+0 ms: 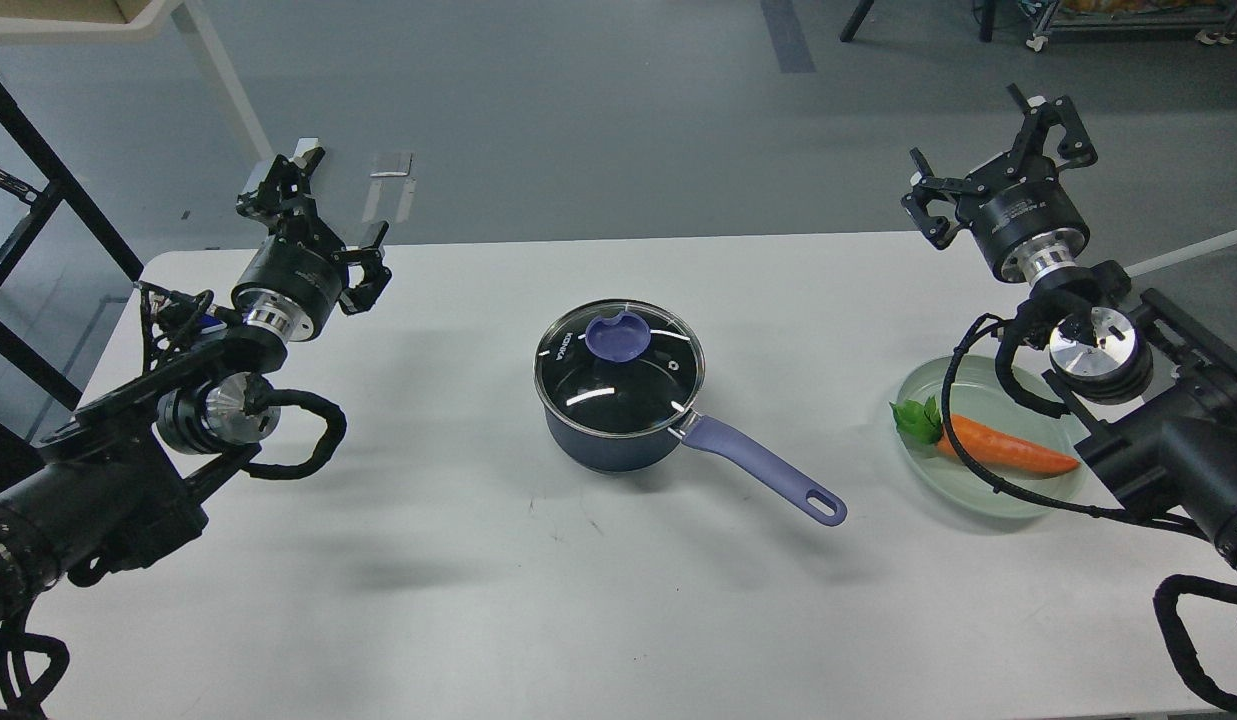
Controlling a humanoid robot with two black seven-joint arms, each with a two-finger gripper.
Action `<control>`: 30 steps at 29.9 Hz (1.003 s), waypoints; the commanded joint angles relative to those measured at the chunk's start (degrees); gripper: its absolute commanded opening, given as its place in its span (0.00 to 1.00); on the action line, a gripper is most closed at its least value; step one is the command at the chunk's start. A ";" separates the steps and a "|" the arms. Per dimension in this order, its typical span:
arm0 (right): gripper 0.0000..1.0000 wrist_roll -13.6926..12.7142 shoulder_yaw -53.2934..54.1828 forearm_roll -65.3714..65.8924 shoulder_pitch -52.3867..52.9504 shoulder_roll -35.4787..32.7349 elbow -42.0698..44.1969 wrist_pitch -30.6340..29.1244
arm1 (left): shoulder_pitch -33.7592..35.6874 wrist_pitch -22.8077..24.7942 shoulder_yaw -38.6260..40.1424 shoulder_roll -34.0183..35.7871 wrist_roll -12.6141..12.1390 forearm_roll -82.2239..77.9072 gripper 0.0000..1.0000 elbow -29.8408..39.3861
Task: Open pot lid
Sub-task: 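Move the right gripper from rest toward the saucepan handle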
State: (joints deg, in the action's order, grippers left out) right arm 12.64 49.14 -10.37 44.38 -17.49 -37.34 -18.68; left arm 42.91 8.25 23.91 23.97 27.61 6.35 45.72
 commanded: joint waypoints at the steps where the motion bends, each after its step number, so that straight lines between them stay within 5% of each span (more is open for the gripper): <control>1: 1.00 0.11 0.08 0.00 0.01 0.17 0.25 -0.12 | -0.01 0.02 -0.01 -0.06 0.08 -0.02 0.99 0.07; 16: 1.00 0.63 -4.74 0.00 0.44 -1.32 -2.20 -0.30 | 1.92 0.02 1.05 0.64 -0.71 -0.19 0.99 0.07; 20: 1.00 0.55 -11.50 0.70 2.11 -6.76 -6.86 0.23 | 2.71 0.10 0.78 1.60 -2.47 -1.24 0.99 -0.02; 30: 1.00 0.63 -31.46 17.21 11.77 -19.15 -22.15 5.59 | 2.62 4.32 1.05 2.75 -1.59 -6.08 0.99 -0.02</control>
State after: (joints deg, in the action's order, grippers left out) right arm 13.27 21.88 1.62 53.68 -33.57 -55.23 -13.86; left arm 45.59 11.02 25.06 26.86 25.99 0.52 45.69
